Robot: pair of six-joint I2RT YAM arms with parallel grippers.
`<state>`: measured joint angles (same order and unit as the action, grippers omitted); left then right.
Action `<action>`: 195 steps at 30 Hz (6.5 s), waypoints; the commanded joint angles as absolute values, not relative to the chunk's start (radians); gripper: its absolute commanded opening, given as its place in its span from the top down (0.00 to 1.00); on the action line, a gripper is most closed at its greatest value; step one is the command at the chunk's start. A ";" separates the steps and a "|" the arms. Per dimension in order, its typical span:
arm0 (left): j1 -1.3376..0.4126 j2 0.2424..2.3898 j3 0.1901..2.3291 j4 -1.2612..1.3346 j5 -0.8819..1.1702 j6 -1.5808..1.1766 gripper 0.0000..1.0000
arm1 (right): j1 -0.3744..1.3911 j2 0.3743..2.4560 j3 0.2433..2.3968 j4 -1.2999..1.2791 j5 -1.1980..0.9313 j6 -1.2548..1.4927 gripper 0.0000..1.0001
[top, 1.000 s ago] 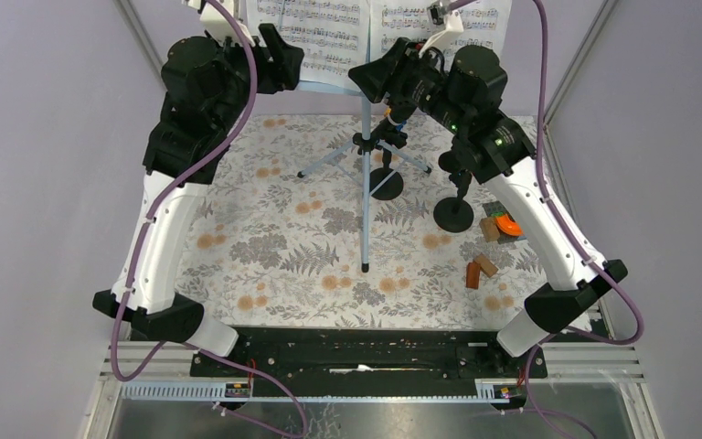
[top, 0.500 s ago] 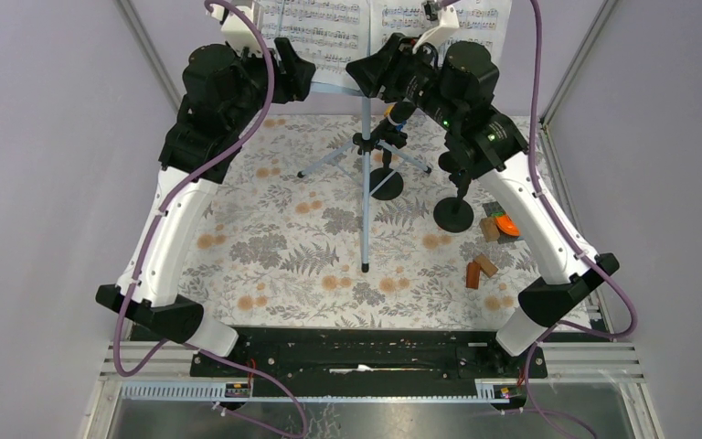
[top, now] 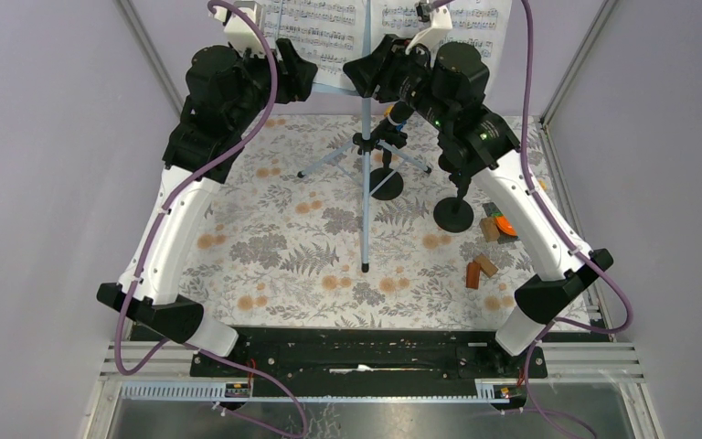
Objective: Pack up the instrument practice props
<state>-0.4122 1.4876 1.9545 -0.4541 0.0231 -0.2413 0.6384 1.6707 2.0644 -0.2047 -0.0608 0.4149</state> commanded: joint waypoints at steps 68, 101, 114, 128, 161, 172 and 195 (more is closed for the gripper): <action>-0.410 1.442 1.964 -0.379 0.037 -0.237 0.24 | 0.652 1.907 2.380 0.101 -0.031 0.274 0.87; -0.396 1.568 2.149 -0.302 -0.025 -0.213 0.88 | 0.652 1.800 2.263 0.143 -0.090 0.236 1.00; -0.395 1.473 2.025 -0.234 -0.054 -0.204 1.00 | 0.652 1.663 2.160 0.153 -0.150 0.195 1.00; -0.396 1.396 1.941 -0.218 -0.031 -0.205 0.61 | 0.652 1.111 1.505 0.217 -0.049 0.252 1.00; -0.396 0.635 1.205 -0.664 -0.230 -0.312 0.01 | 1.030 1.476 0.918 0.641 -0.028 0.561 1.00; -0.396 0.608 1.246 -0.752 -0.271 -0.313 0.01 | 1.046 2.093 1.422 0.661 0.130 0.839 1.00; -0.396 0.598 1.208 -0.769 -0.278 -0.323 0.01 | 1.045 2.443 1.777 0.193 0.143 1.013 0.78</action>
